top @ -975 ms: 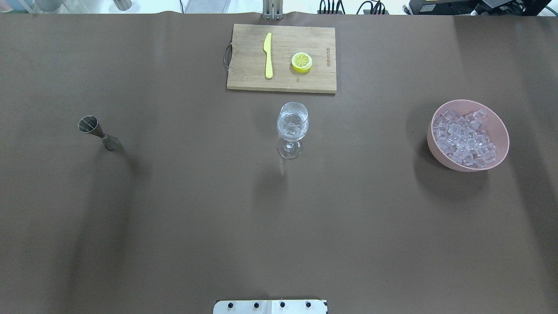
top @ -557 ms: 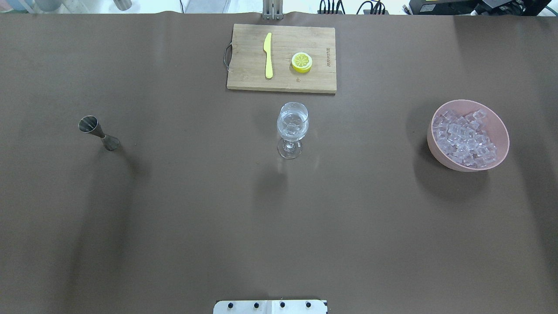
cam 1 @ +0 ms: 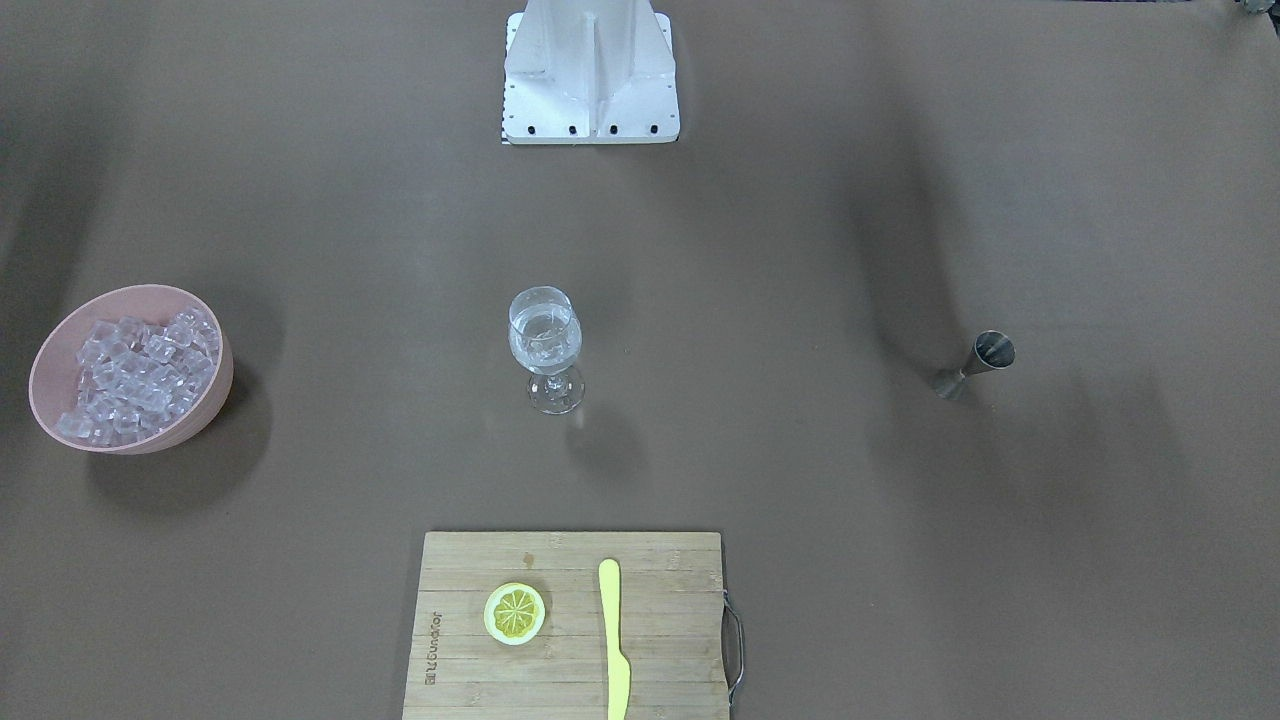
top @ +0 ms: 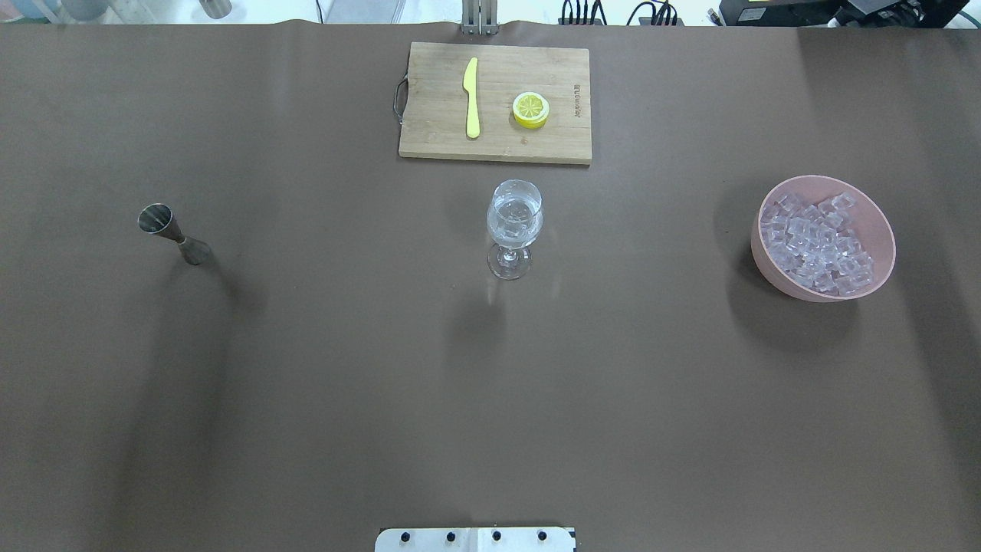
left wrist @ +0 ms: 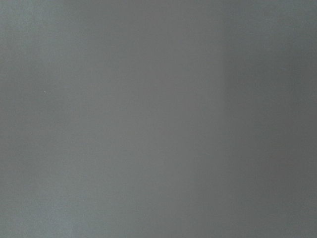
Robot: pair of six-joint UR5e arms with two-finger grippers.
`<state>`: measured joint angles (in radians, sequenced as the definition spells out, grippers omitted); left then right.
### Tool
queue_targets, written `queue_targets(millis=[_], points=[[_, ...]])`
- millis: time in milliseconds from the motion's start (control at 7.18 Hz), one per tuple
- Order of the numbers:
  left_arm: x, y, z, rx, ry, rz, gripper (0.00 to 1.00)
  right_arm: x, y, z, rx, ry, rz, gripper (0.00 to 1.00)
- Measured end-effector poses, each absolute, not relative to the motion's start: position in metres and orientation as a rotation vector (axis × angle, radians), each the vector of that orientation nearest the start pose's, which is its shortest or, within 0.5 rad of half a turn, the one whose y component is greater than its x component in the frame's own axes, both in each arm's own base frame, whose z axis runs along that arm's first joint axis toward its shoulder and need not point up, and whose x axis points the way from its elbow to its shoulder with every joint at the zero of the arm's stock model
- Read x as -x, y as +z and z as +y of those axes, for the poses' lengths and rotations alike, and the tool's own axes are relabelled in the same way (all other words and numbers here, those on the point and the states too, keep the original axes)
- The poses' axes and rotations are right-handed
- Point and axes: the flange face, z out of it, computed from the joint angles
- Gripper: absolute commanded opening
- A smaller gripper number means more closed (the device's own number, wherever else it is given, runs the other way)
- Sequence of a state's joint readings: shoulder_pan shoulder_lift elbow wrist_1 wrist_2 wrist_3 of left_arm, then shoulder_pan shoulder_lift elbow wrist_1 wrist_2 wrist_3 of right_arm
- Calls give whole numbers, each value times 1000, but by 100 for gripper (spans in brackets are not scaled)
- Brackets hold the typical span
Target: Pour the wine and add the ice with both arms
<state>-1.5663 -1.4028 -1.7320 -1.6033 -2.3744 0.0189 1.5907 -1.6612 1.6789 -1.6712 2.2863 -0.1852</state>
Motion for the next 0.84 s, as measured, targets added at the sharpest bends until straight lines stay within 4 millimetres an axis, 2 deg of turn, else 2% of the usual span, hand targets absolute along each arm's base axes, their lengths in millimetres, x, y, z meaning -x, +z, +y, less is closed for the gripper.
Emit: queue_targets(millis=[418,836], points=[[60,667,-421,-3,23,801,99,-74,648,-448,-24,-135,-753,100],[59,671,-421,6,22,801,99,-74,647,-447,-25,-134,-753,100]])
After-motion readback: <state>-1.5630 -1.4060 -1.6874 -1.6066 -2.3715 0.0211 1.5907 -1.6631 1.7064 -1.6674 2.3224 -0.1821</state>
